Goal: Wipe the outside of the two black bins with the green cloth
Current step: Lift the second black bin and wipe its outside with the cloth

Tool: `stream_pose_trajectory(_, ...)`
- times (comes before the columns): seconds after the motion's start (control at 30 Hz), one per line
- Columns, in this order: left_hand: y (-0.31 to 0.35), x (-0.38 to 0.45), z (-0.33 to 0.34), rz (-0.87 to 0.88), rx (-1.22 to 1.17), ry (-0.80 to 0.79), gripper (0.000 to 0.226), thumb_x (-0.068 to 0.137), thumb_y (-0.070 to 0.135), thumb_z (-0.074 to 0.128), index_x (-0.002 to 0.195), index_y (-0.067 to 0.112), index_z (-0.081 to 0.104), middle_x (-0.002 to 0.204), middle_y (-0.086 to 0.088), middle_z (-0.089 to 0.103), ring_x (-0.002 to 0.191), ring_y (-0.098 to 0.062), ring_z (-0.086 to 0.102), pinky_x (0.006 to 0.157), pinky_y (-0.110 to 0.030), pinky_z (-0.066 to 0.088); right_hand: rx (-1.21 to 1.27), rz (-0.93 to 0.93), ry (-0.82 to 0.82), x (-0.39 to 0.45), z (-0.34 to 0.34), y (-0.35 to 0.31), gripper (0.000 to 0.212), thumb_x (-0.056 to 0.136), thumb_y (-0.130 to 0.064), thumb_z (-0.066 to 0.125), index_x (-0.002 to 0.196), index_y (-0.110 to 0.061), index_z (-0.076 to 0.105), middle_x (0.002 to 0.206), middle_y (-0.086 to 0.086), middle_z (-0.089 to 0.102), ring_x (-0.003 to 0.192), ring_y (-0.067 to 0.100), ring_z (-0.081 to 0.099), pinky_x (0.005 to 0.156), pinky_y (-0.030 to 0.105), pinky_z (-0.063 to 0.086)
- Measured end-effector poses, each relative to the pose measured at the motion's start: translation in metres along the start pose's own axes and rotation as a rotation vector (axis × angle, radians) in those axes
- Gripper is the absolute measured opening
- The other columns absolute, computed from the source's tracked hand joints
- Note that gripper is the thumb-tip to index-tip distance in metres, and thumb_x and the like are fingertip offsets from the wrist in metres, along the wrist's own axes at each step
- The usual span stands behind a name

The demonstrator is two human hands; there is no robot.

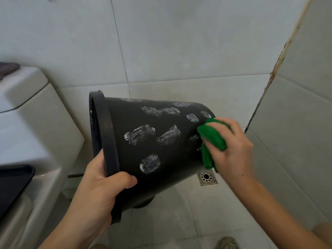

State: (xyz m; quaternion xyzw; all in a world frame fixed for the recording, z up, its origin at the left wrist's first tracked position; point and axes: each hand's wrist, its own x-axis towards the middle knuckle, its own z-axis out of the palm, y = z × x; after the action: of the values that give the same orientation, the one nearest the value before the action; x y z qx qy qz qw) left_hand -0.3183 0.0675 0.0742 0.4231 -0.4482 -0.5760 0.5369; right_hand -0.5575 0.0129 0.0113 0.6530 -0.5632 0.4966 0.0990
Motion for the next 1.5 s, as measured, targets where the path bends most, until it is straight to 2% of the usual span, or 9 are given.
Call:
stream_pose_trajectory(0.1, -0.003, 0.001, 0.000, 0.002, 0.020, 0.015, 0.045, 0.042, -0.004, 0.059, 0.075, 0.023, 0.074, 0.073, -0.010, 0.070, 0.062, -0.025, 0.064, 0.049, -0.036, 0.056, 0.013, 0.074, 0.048, 0.004, 0.002, -0.001, 0.026, 0.083, -0.031, 0.068, 0.104, -0.016, 0.073, 0.114, 0.003, 0.063, 0.097, 0.022, 0.063, 0.082, 0.029, 0.047)
stream_pose_trajectory(0.27, -0.006, 0.005, 0.000, -0.004, -0.014, 0.033, 0.041, 0.050, -0.005, 0.053, 0.075, 0.022, 0.073, 0.073, -0.010, 0.069, 0.061, -0.024, 0.065, 0.046, -0.034, 0.054, 0.032, -0.213, -0.057, -0.023, -0.001, -0.032, 0.027, 0.080, -0.021, 0.067, 0.104, -0.011, 0.074, 0.117, 0.013, 0.063, 0.102, 0.026, 0.062, 0.087, 0.032, 0.049)
stream_pose_trajectory(0.47, -0.004, 0.004, -0.004, -0.012, -0.031, -0.004, 0.052, 0.039, 0.000, 0.063, 0.088, 0.016, 0.072, 0.085, -0.017, 0.069, 0.073, -0.034, 0.063, 0.052, -0.042, 0.055, -0.005, 0.105, 0.053, 0.008, -0.003, -0.001, 0.026, 0.082, -0.033, 0.068, 0.102, -0.018, 0.074, 0.113, 0.002, 0.063, 0.094, 0.024, 0.064, 0.079, 0.027, 0.045)
stream_pose_trajectory(0.67, 0.000, 0.006, -0.002, -0.035, -0.075, 0.023, 0.047, 0.048, -0.009, 0.053, 0.081, 0.018, 0.074, 0.084, -0.017, 0.070, 0.070, -0.034, 0.065, 0.049, -0.041, 0.056, -0.031, -0.275, -0.055, -0.018, -0.005, -0.027, 0.027, 0.082, -0.024, 0.068, 0.108, -0.015, 0.072, 0.119, 0.014, 0.063, 0.103, 0.030, 0.063, 0.086, 0.035, 0.050)
stream_pose_trajectory(0.87, 0.003, 0.003, -0.001, 0.002, -0.093, 0.024, 0.046, 0.050, -0.008, 0.055, 0.081, 0.019, 0.076, 0.084, -0.014, 0.073, 0.069, -0.029, 0.069, 0.054, -0.038, 0.059, -0.024, 0.042, 0.094, 0.000, -0.004, -0.004, 0.028, 0.082, -0.029, 0.070, 0.105, -0.013, 0.073, 0.116, 0.009, 0.062, 0.098, 0.029, 0.063, 0.086, 0.028, 0.046)
stream_pose_trajectory(0.97, 0.003, 0.006, -0.001, -0.011, -0.116, 0.036, 0.045, 0.055, -0.009, 0.045, 0.075, 0.018, 0.076, 0.078, -0.013, 0.073, 0.062, -0.026, 0.070, 0.048, -0.036, 0.057, 0.000, -0.186, 0.023, -0.028, 0.001, -0.034, 0.025, 0.082, -0.023, 0.070, 0.105, -0.013, 0.073, 0.118, 0.014, 0.063, 0.101, 0.029, 0.062, 0.087, 0.032, 0.049)
stream_pose_trajectory(1.07, 0.006, 0.007, -0.004, -0.007, -0.115, 0.011, 0.048, 0.057, -0.010, 0.045, 0.092, 0.009, 0.072, 0.084, -0.015, 0.072, 0.066, -0.026, 0.070, 0.050, -0.034, 0.057, -0.025, -0.322, 0.024, -0.023, -0.003, -0.033, 0.020, 0.089, -0.023, 0.065, 0.109, -0.017, 0.068, 0.116, 0.016, 0.065, 0.101, 0.029, 0.063, 0.090, 0.028, 0.048)
stream_pose_trajectory(1.27, 0.006, 0.006, -0.011, 0.003, -0.047, -0.013, 0.048, 0.041, -0.006, 0.060, 0.081, 0.017, 0.075, 0.079, -0.015, 0.071, 0.063, -0.027, 0.067, 0.051, -0.035, 0.056, -0.075, 0.187, 0.114, 0.028, -0.011, 0.004, 0.030, 0.083, -0.038, 0.066, 0.105, -0.019, 0.072, 0.110, 0.000, 0.064, 0.093, 0.023, 0.063, 0.076, 0.024, 0.041)
stream_pose_trajectory(1.5, 0.008, 0.004, -0.008, -0.016, -0.040, -0.012, 0.044, 0.043, -0.010, 0.057, 0.077, 0.013, 0.074, 0.073, -0.019, 0.066, 0.057, -0.029, 0.061, 0.044, -0.035, 0.053, -0.097, -0.095, 0.014, 0.014, -0.007, -0.014, 0.027, 0.081, -0.035, 0.069, 0.104, -0.021, 0.073, 0.113, 0.003, 0.066, 0.098, 0.023, 0.064, 0.077, 0.028, 0.047)
